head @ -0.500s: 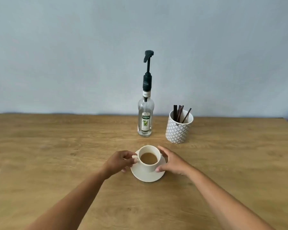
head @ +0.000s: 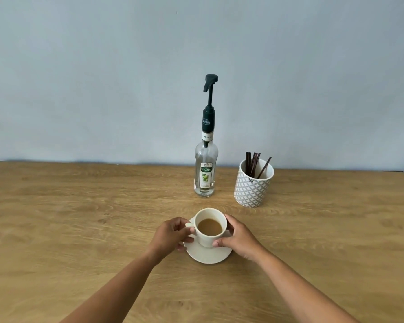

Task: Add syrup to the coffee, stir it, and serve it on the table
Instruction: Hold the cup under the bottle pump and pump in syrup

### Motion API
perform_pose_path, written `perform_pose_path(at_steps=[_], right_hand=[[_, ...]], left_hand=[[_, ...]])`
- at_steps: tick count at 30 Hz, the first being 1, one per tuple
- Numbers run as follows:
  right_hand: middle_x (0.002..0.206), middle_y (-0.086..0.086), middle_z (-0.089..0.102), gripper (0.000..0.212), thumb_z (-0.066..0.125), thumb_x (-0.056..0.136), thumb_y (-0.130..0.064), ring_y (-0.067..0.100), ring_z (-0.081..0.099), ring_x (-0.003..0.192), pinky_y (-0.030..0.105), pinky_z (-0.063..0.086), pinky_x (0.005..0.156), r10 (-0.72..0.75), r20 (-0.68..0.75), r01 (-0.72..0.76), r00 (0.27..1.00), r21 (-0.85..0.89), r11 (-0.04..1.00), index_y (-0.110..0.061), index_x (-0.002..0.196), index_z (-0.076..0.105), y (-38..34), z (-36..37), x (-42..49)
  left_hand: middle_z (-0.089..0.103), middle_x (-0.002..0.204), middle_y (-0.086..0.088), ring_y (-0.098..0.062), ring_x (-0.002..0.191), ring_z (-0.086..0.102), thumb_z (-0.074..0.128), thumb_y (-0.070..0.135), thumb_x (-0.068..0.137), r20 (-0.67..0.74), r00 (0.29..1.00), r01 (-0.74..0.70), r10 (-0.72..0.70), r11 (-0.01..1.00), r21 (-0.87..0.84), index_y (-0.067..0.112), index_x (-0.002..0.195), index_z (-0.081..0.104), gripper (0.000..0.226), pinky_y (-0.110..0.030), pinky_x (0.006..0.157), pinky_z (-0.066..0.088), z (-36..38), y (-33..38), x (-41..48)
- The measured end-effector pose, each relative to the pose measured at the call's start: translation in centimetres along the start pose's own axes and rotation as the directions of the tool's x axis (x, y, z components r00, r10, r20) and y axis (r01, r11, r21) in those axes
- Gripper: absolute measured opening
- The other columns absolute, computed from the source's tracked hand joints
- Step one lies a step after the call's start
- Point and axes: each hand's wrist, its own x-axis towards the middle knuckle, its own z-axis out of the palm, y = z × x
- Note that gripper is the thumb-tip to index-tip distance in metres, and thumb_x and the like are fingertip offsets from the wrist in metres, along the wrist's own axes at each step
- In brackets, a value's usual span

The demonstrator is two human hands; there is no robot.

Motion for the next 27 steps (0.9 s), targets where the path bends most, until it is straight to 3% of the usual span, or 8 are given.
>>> perform_pose_path(at_steps=[4, 6, 10, 14, 21, 24, 27], right_hand=[[0.115, -0.009, 0.069, 0.074, 0.09, 0.055, -0.011, 0.008, 0.061, 0.113, 0.027, 0.048, 0.097, -0.062, 0.03, 0.061, 0.998, 0.035, 0.998, -0.039, 0.115, 0.057, -2.7, -1.8, 0.8], [0.114, -0.009, 0.07, 0.072, 0.089, 0.057, -0.01, 0.007, 0.062, 0.112, 0.023, 0.05, 0.094, -0.102, 0.044, 0.101, 0.994, 0.035, 0.994, -0.039, 0.115, 0.058, -4.9, -3.0, 1.2], [0.115, -0.007, 0.071, 0.074, 0.087, 0.062, -0.006, 0.006, 0.063, 0.11, 0.032, 0.051, 0.095, -0.19, 0.048, 0.188, 0.98, 0.045, 0.981, -0.034, 0.123, 0.055, -10.0, -5.7, 2.4], [0.11, -0.006, 0.074, 0.071, 0.086, 0.062, -0.004, 0.008, 0.065, 0.108, 0.025, 0.055, 0.085, -0.255, 0.046, 0.252, 0.966, 0.064, 0.966, -0.031, 0.121, 0.058, -14.2, -8.0, 3.2], [0.118, 0.004, 0.07, 0.073, 0.085, 0.066, -0.005, 0.016, 0.063, 0.113, 0.039, 0.053, 0.096, -0.305, 0.034, 0.303, 0.952, 0.051, 0.951, -0.02, 0.131, 0.054, -18.4, -9.9, 4.6], [0.116, 0.001, 0.071, 0.07, 0.085, 0.068, -0.008, 0.014, 0.064, 0.111, 0.031, 0.054, 0.092, -0.316, 0.038, 0.314, 0.948, 0.057, 0.948, -0.022, 0.13, 0.055, -19.3, -10.4, 5.0], [0.111, -0.005, 0.072, 0.065, 0.086, 0.069, -0.022, 0.005, 0.066, 0.103, 0.019, 0.053, 0.08, -0.32, 0.024, 0.32, 0.947, 0.034, 0.947, -0.025, 0.127, 0.057, -20.6, -11.0, 5.1]], left_hand=[[0.074, 0.083, -0.003, -0.024, 0.089, 0.078, 0.08, 0.025, 0.083, 0.032, 0.997, -0.062, 0.063, 0.997, -0.046, 0.01, 0.094, 0.068, 0.022, -0.036, 0.065, 0.063, -0.5, 2.7, -0.1], [0.076, 0.09, -0.01, -0.027, 0.091, 0.077, 0.076, 0.022, 0.087, 0.044, 0.994, -0.098, 0.102, 0.992, -0.078, 0.011, 0.094, 0.065, 0.018, -0.036, 0.067, 0.063, -0.8, 5.0, -0.1], [0.077, 0.098, -0.011, -0.029, 0.087, 0.077, 0.071, 0.018, 0.091, 0.05, 0.986, -0.15, 0.159, 0.977, -0.154, 0.011, 0.096, 0.061, 0.013, -0.034, 0.063, 0.064, -1.4, 10.8, -0.3], [0.075, 0.1, -0.011, -0.039, 0.095, 0.075, 0.071, 0.021, 0.09, 0.059, 0.976, -0.194, 0.211, 0.957, -0.214, 0.011, 0.097, 0.062, 0.016, -0.04, 0.069, 0.065, -2.0, 15.5, -0.5], [0.076, 0.099, -0.013, -0.041, 0.091, 0.075, 0.075, 0.024, 0.086, 0.05, 0.971, -0.203, 0.233, 0.917, -0.343, 0.01, 0.1, 0.064, 0.022, -0.034, 0.065, 0.063, -2.3, 19.4, 0.0], [0.078, 0.097, -0.012, -0.042, 0.09, 0.075, 0.079, 0.031, 0.077, 0.025, 0.968, -0.225, 0.251, 0.904, -0.362, 0.011, 0.095, 0.066, 0.03, -0.034, 0.065, 0.063, -2.4, 20.2, 0.3], [0.079, 0.096, -0.011, -0.042, 0.088, 0.076, 0.078, 0.03, 0.079, 0.001, 0.963, -0.251, 0.269, 0.9, -0.357, 0.012, 0.092, 0.068, 0.026, -0.034, 0.064, 0.063, -2.6, 21.1, 0.6]])
